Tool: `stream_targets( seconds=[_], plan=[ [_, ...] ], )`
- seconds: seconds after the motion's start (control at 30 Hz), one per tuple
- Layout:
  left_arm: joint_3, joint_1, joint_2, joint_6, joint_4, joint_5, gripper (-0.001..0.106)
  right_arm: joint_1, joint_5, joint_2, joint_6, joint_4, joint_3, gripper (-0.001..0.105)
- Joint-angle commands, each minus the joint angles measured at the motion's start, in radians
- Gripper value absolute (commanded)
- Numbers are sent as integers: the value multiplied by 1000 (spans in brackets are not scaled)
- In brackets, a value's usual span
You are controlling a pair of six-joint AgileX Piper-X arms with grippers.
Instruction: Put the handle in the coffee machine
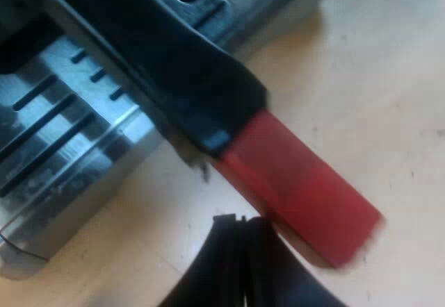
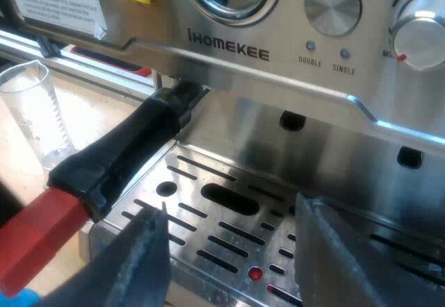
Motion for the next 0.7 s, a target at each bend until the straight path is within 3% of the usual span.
stream_targets(
  seconds=[0.03,0.13,0.2,0.3,0.33,0.4,0.43,0.5,0.53,0.57,0.6,0.63,0.7],
  plan=[
    [-10,17,-62,70,8,43,0,1,-3,-12,-7,-8,-1,46],
    [-10,67,-114,82,26,7,0,1,-1,-12,-7,-8,-1,46],
    [-10,102,-149,82,48,1,0,1,-1,-12,-7,-6,-1,52],
    [-10,177,-194,93,83,1,2,1,-1,-12,-7,-6,-1,78],
    [-10,193,-200,96,83,1,3,1,-1,-12,-7,-6,-1,79],
    [-10,244,-216,106,87,1,13,1,-1,-12,-7,-6,-1,82],
    [-10,280,-226,106,92,1,26,1,-1,-12,-7,-6,-1,82],
    [-10,330,-238,106,104,1,43,1,-5,-12,-7,-6,-1,82],
    [-10,350,-241,106,112,1,58,1,-5,-12,-7,-6,-1,82],
    [-10,364,-243,106,114,1,63,1,-9,-12,-7,-6,-1,82],
    [-10,398,-253,106,121,1,80,1,-10,-12,-7,-3,-1,82],
    [-10,418,-256,106,123,1,89,1,-10,-12,-7,3,-1,82],
    [-10,436,-263,116,123,1,93,1,-10,-12,-7,12,-1,82]
  ],
)
